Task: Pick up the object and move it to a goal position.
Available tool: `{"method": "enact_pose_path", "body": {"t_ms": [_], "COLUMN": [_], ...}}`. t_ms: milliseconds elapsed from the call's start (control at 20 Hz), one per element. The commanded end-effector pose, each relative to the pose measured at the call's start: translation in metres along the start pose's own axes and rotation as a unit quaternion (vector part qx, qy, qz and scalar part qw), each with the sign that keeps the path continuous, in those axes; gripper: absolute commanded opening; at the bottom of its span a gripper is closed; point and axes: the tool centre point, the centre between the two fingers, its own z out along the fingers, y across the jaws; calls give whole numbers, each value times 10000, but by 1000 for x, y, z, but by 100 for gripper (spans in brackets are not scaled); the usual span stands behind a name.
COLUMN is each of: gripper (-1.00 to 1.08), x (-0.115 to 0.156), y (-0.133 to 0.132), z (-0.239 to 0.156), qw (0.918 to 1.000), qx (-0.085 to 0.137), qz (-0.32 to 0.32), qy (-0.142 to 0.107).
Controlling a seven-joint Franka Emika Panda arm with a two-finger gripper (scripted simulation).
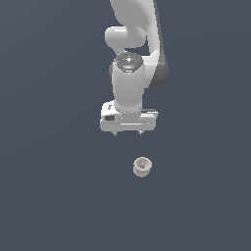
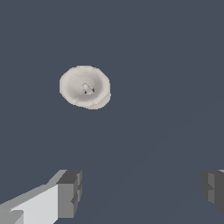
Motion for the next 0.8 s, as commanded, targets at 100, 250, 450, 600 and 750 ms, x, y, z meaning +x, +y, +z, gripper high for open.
{"method": "enact_pose_path", "body": {"t_ms": [100,250,450,600,750], "gripper": [100,100,100,100,100], "x": [1,3,5,5,5], "y": [-3,-16,-33,-33,-32], "z": [0,0,-1,-1,0], "qw": [10000,9999,9996,9996,9995], "qx": [9,57,117,121,114], "qz": [-27,-156,-269,-257,-295], "qy": [2,13,28,29,26]}}
